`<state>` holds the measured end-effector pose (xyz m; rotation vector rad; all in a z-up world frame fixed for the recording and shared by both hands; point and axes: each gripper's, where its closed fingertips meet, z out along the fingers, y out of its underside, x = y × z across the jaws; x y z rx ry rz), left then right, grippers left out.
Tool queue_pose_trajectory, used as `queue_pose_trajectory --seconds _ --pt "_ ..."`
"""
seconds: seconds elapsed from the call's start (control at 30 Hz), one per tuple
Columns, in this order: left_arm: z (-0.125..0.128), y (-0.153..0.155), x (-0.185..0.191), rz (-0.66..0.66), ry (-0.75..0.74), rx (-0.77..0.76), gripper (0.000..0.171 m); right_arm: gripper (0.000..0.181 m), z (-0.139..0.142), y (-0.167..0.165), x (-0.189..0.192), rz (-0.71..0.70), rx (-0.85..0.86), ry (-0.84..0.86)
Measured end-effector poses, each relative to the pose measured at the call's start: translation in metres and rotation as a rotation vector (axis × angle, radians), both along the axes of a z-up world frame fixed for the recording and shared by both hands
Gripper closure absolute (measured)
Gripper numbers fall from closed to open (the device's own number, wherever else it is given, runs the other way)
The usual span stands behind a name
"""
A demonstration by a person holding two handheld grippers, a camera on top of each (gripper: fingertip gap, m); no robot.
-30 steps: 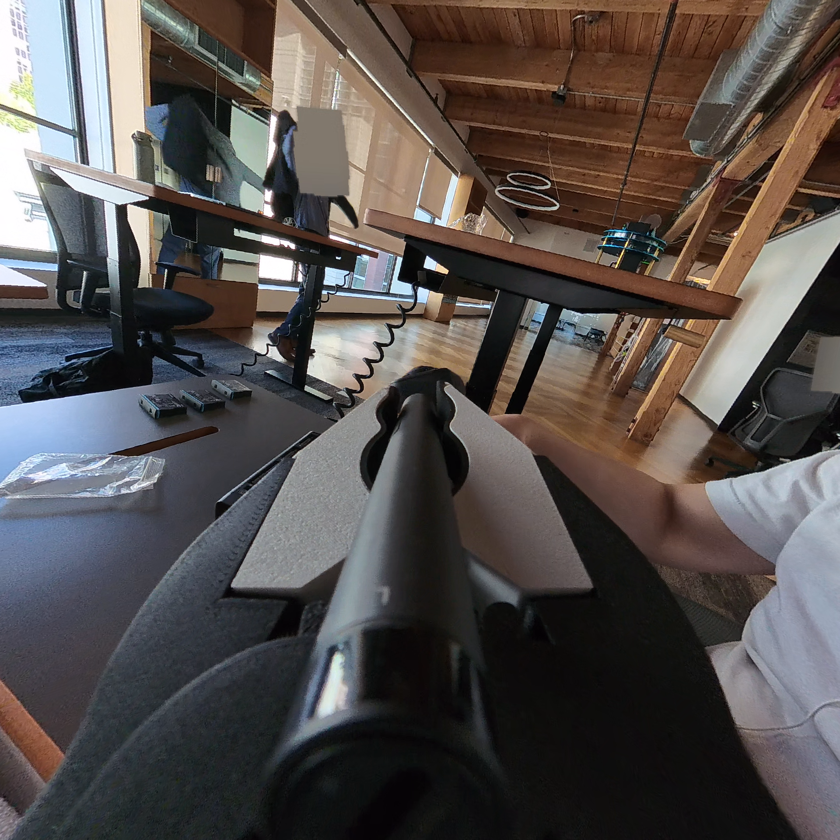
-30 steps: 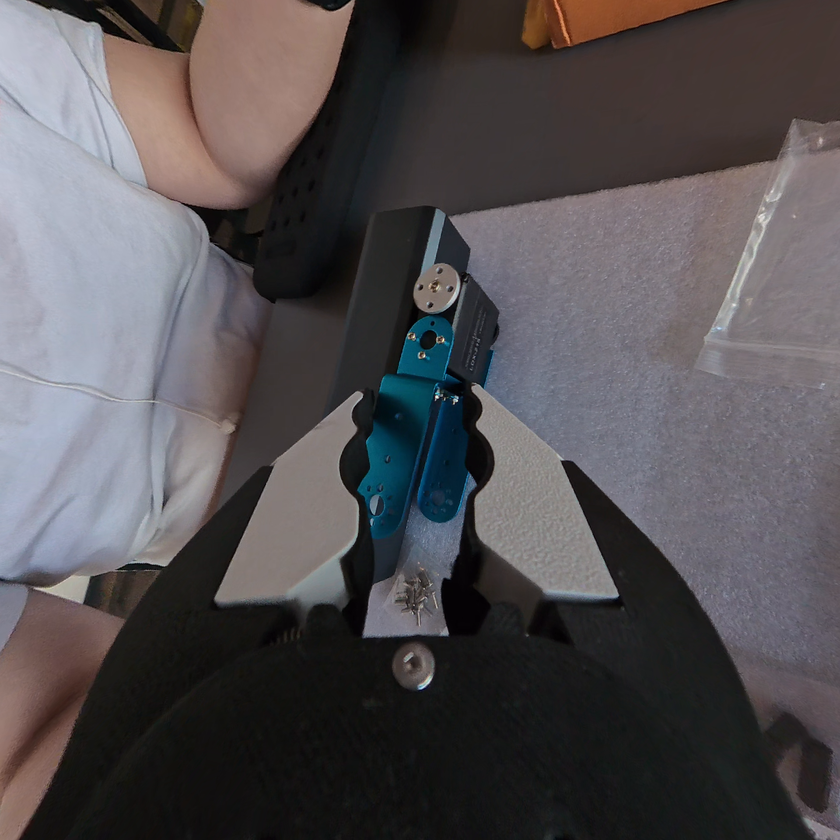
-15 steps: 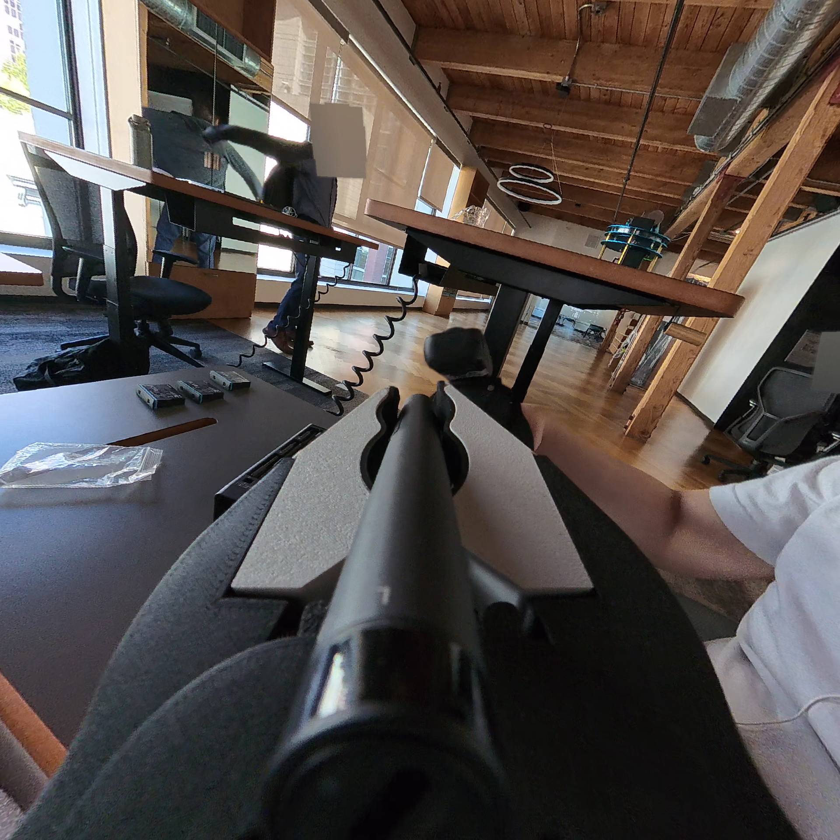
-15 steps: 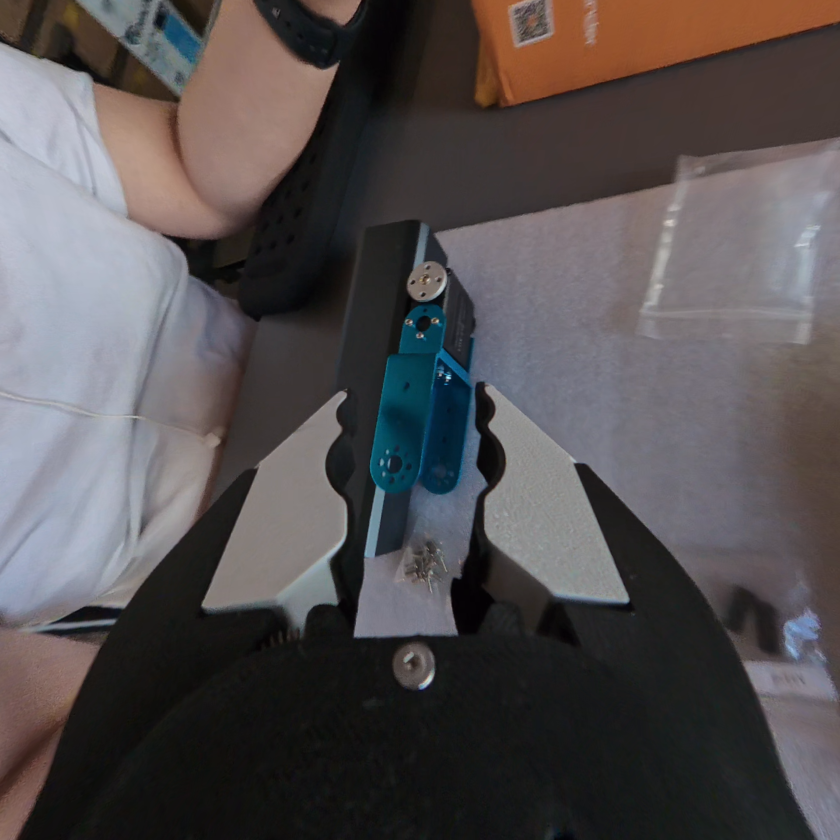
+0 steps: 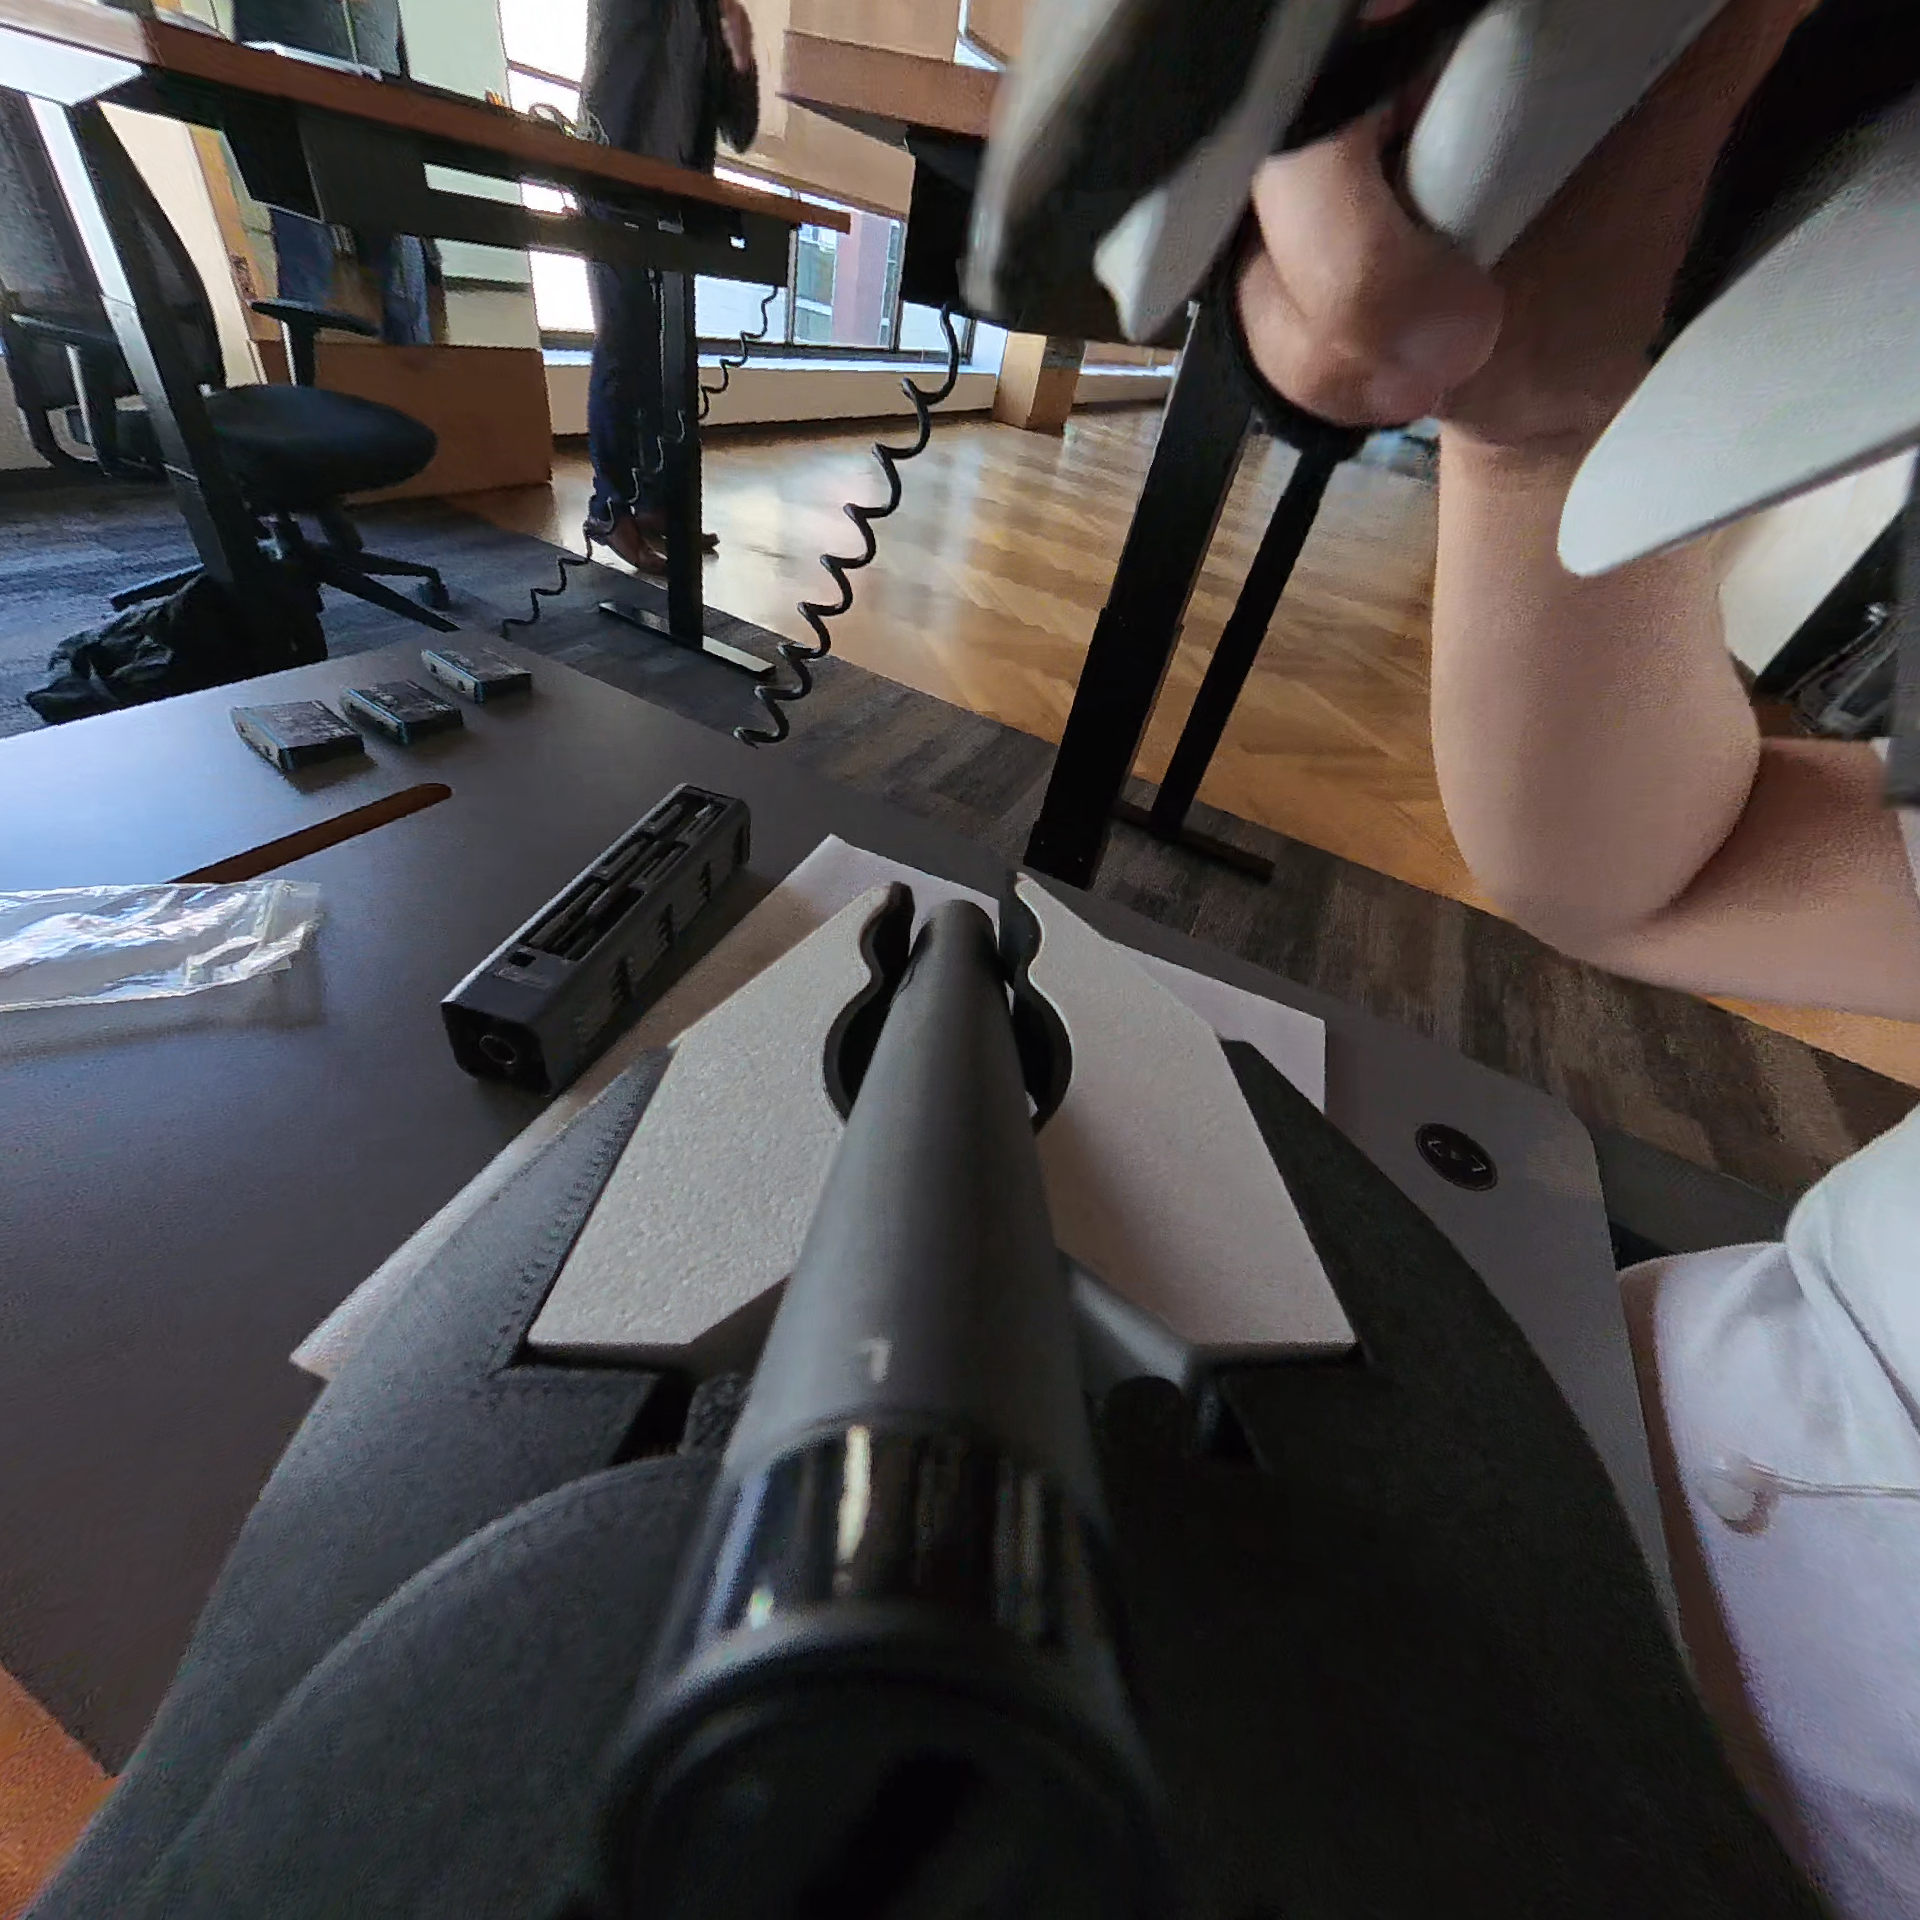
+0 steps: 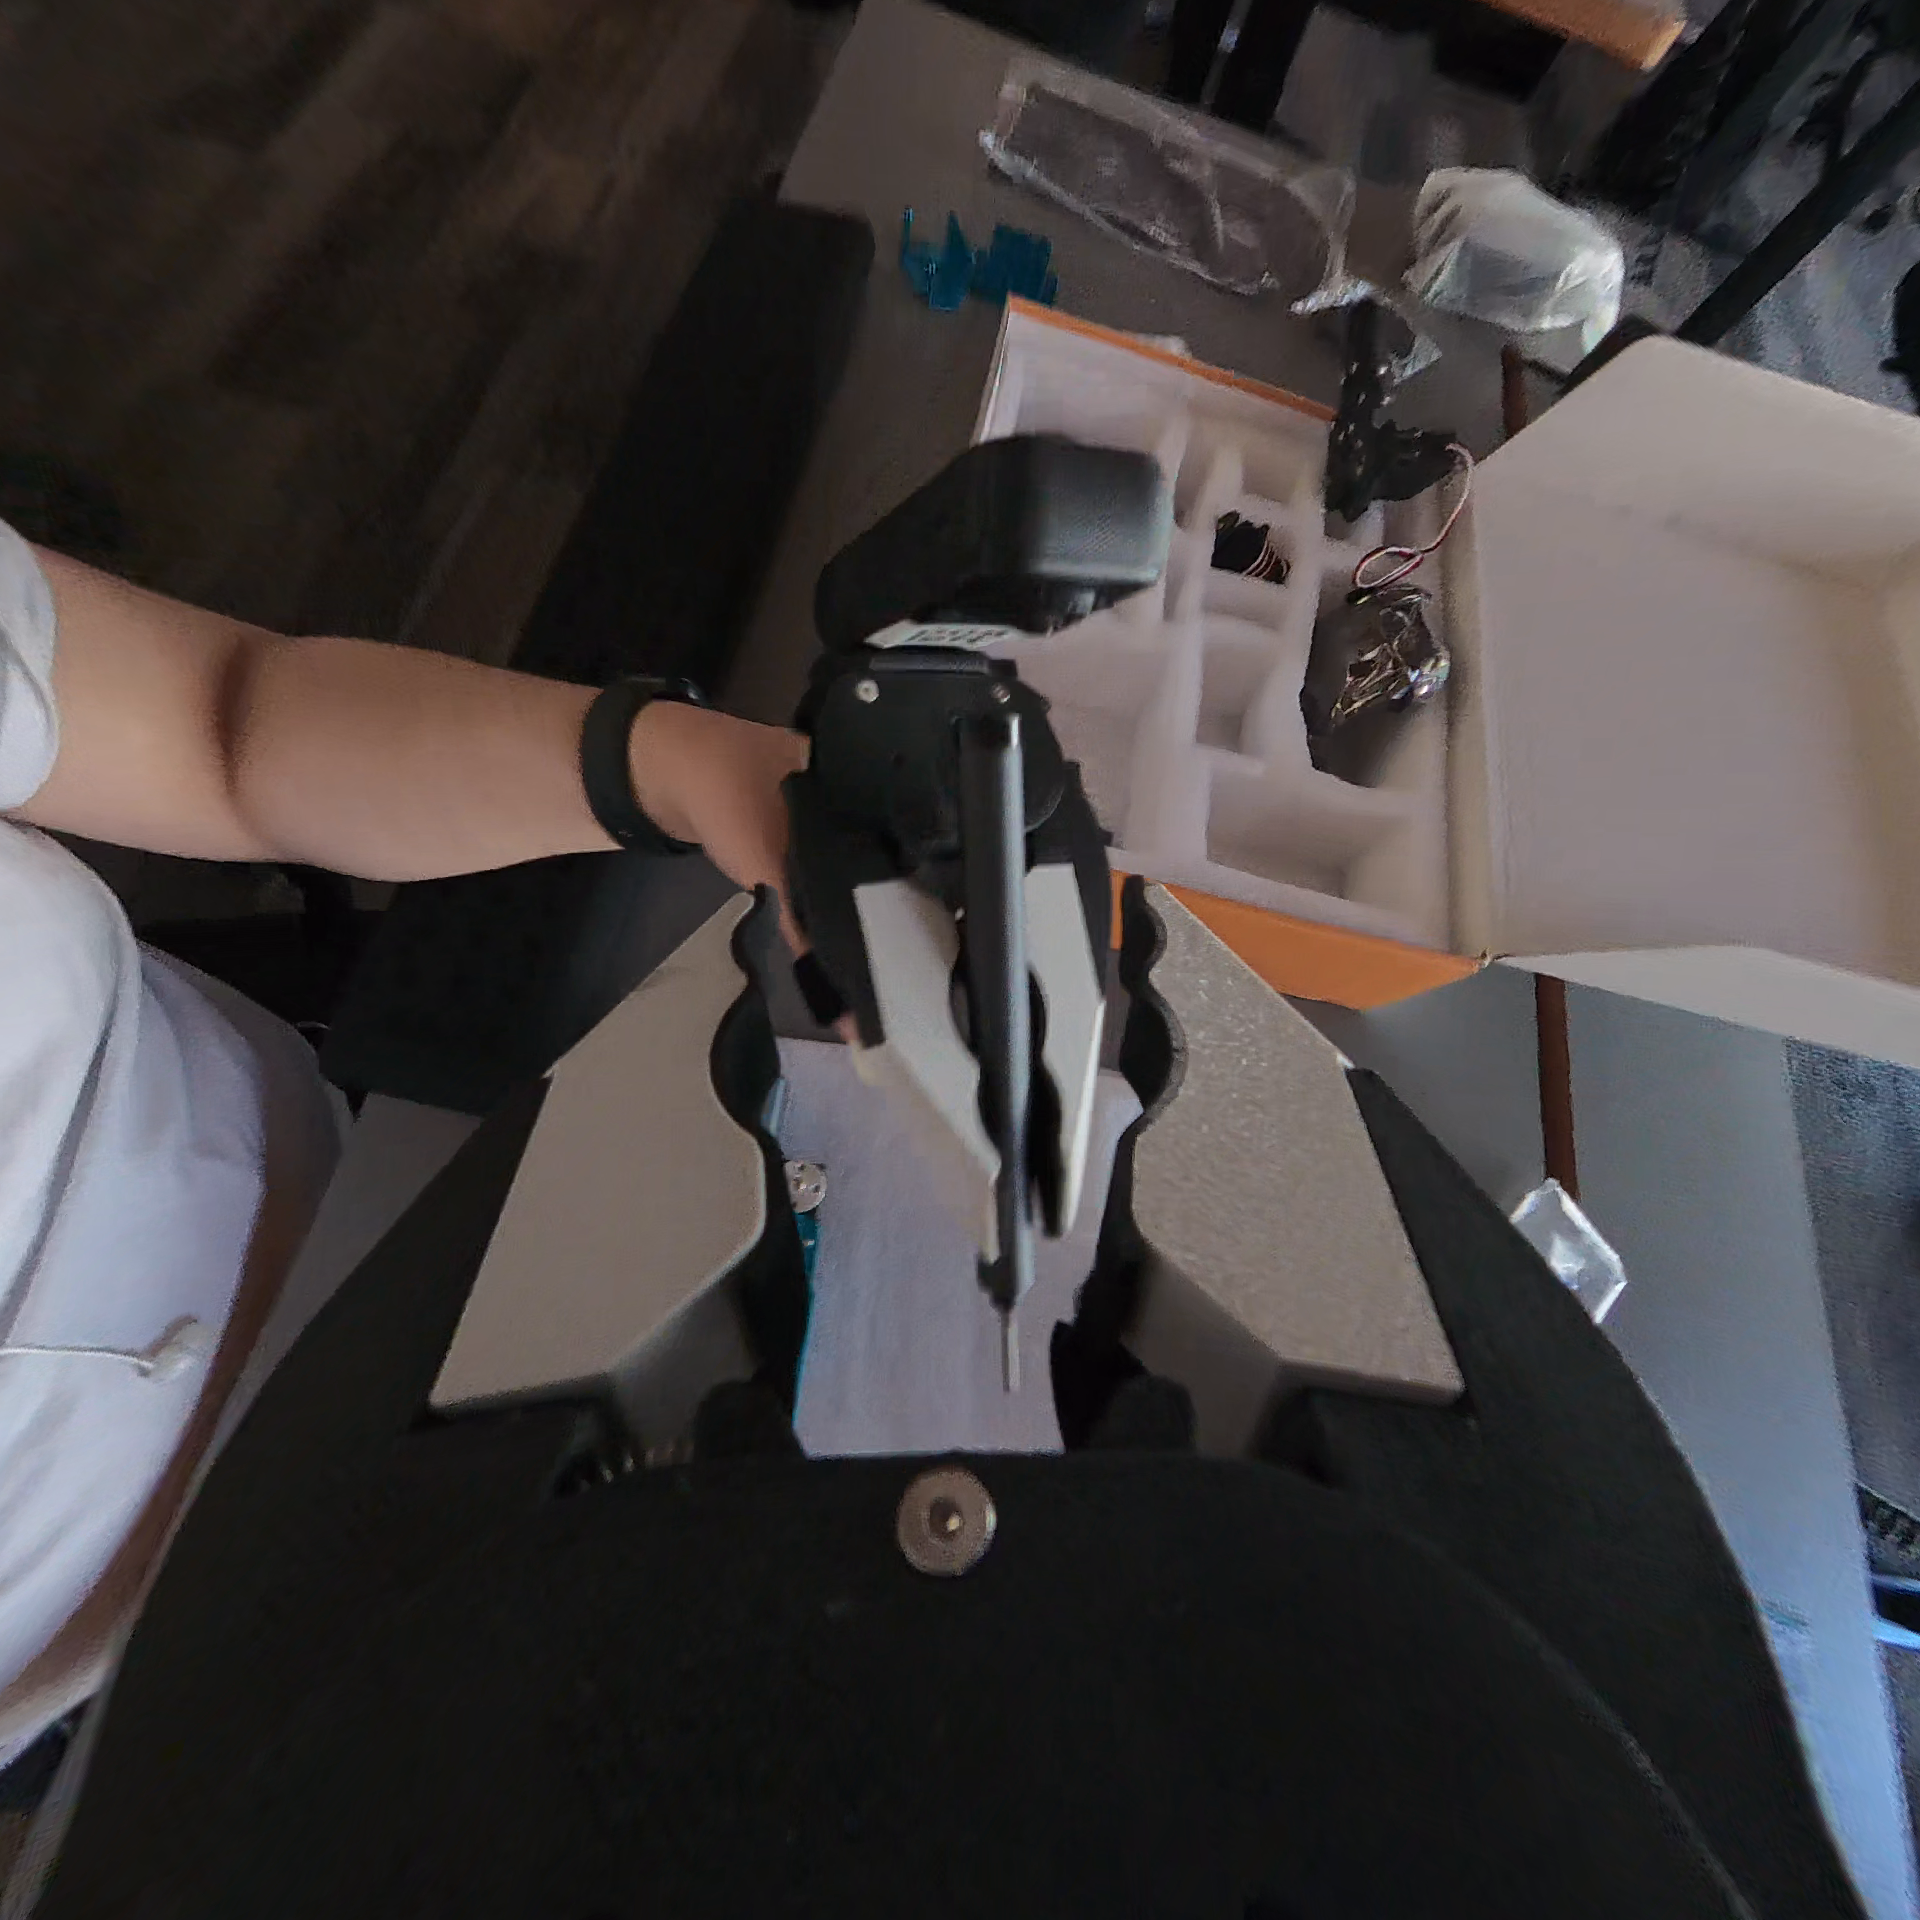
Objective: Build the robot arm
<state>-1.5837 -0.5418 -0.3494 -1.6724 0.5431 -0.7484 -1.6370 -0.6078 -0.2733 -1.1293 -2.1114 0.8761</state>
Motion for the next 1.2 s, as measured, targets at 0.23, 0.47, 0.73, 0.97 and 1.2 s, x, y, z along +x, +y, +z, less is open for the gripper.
queue_pose_trajectory --seconds 0.23,0.47,0.73,0.97,1.2 --pt "-0.007 -0.004 0.009 -0.036 0.025 -0.053 0.155 0.128 -0.045 0.002 -0.031 0.041 -0.117 -0.156" --pt "-0.001 -0.012 0.021 -0.080 0.044 -0.022 0.122 0.164 -0.037 -0.003 -0.020 0.079 -0.192 -0.119" --pt "0.015 -0.023 0.042 -0.194 -0.090 0.007 0.156 0.165 0.015 0.021 0.035 -0.069 -0.304 0.340" --pt "0.010 -0.040 0.053 -0.287 -0.007 0.044 0.159 0.166 0.015 0.015 0.066 -0.032 -0.424 0.498" --pt "0.002 -0.049 0.063 -0.307 0.057 0.089 0.162 0.162 0.009 0.000 0.061 0.076 -0.498 0.481"
